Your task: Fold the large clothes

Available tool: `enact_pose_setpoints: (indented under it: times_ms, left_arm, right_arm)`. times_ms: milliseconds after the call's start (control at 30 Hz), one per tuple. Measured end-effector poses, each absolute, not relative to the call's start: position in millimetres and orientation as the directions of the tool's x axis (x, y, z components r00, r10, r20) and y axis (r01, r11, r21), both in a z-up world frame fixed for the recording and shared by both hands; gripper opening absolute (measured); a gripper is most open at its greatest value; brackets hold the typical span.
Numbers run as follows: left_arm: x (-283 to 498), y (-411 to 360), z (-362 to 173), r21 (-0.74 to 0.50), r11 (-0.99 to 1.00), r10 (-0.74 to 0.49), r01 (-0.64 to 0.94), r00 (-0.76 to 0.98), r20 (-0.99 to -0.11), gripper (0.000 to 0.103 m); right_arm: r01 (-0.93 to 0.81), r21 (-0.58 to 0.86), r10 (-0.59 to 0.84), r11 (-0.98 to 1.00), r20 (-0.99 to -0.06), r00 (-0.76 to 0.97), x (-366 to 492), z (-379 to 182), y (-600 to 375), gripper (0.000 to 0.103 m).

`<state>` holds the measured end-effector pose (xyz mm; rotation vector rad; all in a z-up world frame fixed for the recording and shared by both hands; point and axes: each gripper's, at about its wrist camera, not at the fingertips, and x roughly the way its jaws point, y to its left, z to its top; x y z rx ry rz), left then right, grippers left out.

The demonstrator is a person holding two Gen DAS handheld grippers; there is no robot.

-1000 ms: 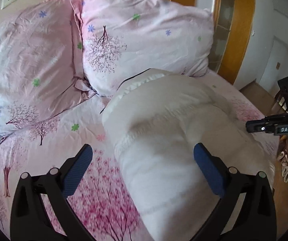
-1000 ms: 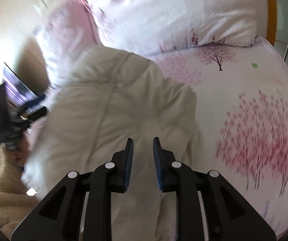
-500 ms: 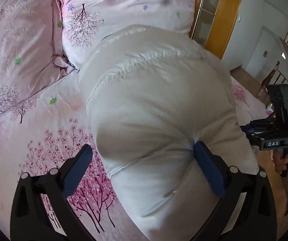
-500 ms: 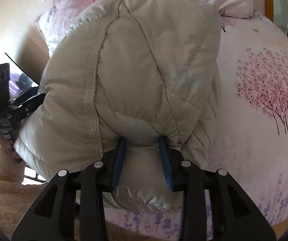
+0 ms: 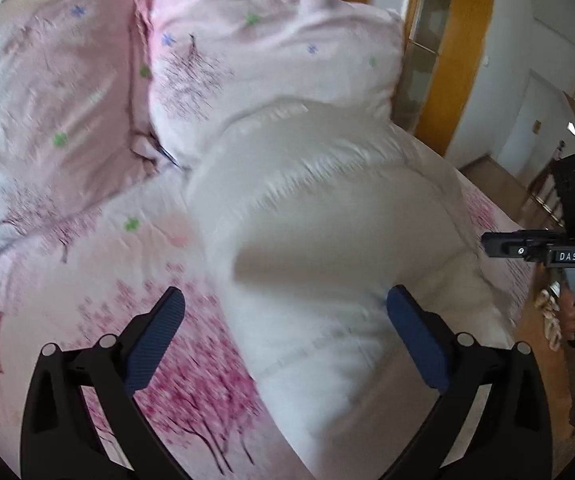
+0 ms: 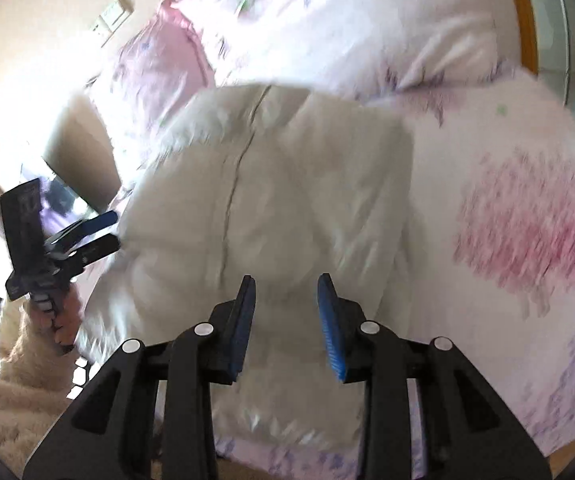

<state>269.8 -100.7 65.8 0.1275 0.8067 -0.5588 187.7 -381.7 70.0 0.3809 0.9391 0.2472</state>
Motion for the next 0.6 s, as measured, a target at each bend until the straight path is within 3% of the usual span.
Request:
enact_pose_setpoints:
  times_ms: [200, 600]
  left_arm:
    - [287, -110, 46, -0.098, 0.847, -0.406, 0.523, 0.515, -0.755, 0.101]
    - [291, -105, 19, -0.158, 0.84, -0.439, 0.519, 0.48, -0.76, 0.101]
  right_arm:
    - [-0.047, 0.384, 0.364, 0.922, -0.82, 0.442, 226, 36, -382, 0.032]
    - [-0.078, 0.381, 0.38, 0.921, -0.839, 0.39, 239, 15, -379, 0.032]
